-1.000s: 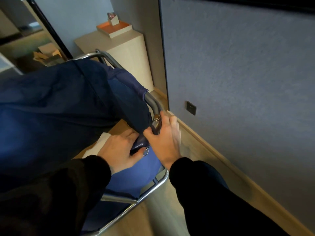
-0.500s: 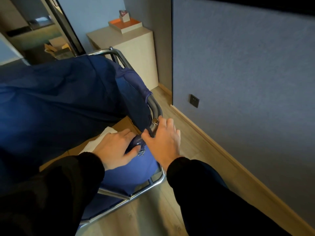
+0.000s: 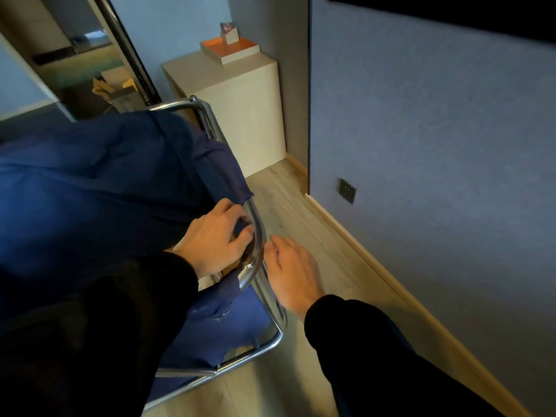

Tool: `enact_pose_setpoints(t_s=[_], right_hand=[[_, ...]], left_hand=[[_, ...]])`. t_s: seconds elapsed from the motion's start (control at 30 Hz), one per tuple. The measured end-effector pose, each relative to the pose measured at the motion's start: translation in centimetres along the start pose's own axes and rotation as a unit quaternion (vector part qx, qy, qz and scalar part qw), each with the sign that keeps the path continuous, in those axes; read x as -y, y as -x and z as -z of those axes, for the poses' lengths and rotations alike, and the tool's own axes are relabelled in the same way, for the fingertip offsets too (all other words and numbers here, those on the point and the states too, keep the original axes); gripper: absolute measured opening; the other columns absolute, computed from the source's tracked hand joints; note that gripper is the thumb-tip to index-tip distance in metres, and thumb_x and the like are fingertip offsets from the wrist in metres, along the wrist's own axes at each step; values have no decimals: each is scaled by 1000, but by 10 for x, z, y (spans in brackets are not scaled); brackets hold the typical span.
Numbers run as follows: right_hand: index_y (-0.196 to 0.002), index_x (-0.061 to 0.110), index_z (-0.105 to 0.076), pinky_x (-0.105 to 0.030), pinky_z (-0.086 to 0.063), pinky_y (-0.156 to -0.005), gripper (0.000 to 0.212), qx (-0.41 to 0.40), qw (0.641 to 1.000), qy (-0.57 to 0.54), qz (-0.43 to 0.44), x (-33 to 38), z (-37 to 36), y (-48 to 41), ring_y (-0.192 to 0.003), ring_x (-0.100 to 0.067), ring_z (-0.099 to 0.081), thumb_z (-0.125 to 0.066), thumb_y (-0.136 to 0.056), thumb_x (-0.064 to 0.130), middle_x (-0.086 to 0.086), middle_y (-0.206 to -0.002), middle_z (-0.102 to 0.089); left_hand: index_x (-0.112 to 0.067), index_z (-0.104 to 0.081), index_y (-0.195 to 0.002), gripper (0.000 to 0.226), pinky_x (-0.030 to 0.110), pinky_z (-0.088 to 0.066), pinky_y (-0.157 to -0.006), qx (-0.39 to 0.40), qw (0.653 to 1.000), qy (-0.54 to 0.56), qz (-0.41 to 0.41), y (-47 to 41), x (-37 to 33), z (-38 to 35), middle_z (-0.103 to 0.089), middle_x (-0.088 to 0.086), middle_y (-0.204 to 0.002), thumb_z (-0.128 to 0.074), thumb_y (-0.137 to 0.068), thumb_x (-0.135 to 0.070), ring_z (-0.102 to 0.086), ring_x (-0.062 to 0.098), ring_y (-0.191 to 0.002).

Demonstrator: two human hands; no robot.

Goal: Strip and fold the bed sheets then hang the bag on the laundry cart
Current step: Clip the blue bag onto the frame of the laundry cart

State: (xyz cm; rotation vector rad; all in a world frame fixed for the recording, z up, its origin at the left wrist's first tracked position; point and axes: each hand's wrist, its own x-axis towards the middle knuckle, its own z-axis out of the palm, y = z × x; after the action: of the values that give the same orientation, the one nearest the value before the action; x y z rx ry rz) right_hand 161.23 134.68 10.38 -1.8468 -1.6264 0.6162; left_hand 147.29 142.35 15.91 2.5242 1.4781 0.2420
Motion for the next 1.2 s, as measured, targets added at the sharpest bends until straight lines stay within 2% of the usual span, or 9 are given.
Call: enact_pose_setpoints(t_s=[0.07, 0.13, 0.27, 0.4, 0.53, 0.67, 0.8, 0.97, 1.2], right_hand=[[-104, 17, -57, -42, -45, -82, 58, 23, 999, 8, 26, -10, 2, -11, -93, -32, -59, -11, -91, 49, -8, -104, -63], [-113, 17, -57, -41, -44, -86, 70, 45, 998, 6, 39, -21, 6, -25, -100, -32, -58, -4, -85, 53, -9, -112, -63], [-124, 15, -55, -40, -42, -92, 47, 89, 996, -10, 18, -45, 8, -63, -108, -32, -55, -25, -99, 42, -10, -120, -61], [-112, 15, -58, -40, -44, -82, 40, 90, 995, -28, 29, -54, 3, -93, -98, -29, -58, -29, -98, 39, -9, -105, -64], [-130, 17, -52, -37, -43, -93, 38, 133, 989, -62, 20, -52, -5, -121, -112, -25, -54, -36, -101, 34, -6, -123, -59], [-141, 17, -42, -31, -38, -98, 43, 200, 975, -89, 32, -50, -14, -146, -124, -24, -48, -43, -99, 26, -6, -136, -52], [-128, 27, -49, -43, -50, -89, 39, 225, 964, -140, 21, -40, -29, -161, -106, -28, -58, -48, -91, 16, -7, -114, -63], [-113, 12, -56, -37, -46, -87, 23, 240, 956, -169, 26, -33, -37, -144, -99, -24, -56, -46, -92, 8, -12, -111, -60], [-100, 12, -58, -44, -49, -78, 14, 243, 952, -171, 68, -36, -39, -98, -92, -29, -58, -46, -93, 9, -10, -98, -61]], left_hand=[[-29, -54, -109, 30, 42, -49, -77, -16, 1000, -5, 10, -22, -4, -1, -44, -7, -110, -45, -89, -50, -58, 22, -89], [-25, -55, -115, 41, 40, -50, -76, -24, 999, -35, 17, -45, -5, -3, -41, -5, -115, -44, -86, -52, -56, 23, -90], [-16, -63, -105, 44, 42, -47, -84, -56, 992, -88, 71, -85, 2, -4, -43, 6, -116, -48, -82, -49, -49, 30, -100], [-22, -63, -118, 55, 47, -37, -97, -26, 986, -110, 122, -112, 15, -3, -40, 12, -132, -45, -75, -51, -39, 37, -118], [-30, -46, -137, 54, 45, -32, -106, 32, 975, -3, 221, -141, 28, -5, -19, 15, -149, -60, -85, -35, -31, 41, -132], [-27, -52, -133, 53, 37, -37, -100, 34, 971, 70, 224, -151, 35, -11, -33, 9, -134, -63, -82, -23, -36, 33, -127], [-27, -54, -129, 52, 38, -41, -98, 37, 975, 61, 209, -148, 37, -11, -34, 7, -134, -65, -78, -24, -39, 31, -125], [-28, -54, -129, 52, 34, -40, -97, 34, 977, 67, 200, -134, 33, -11, -31, 6, -138, -65, -78, -24, -43, 30, -121], [-32, -52, -128, 51, 40, -44, -101, 65, 976, 53, 202, -77, 16, -9, -20, 5, -149, -65, -79, -26, -42, 31, -125]])
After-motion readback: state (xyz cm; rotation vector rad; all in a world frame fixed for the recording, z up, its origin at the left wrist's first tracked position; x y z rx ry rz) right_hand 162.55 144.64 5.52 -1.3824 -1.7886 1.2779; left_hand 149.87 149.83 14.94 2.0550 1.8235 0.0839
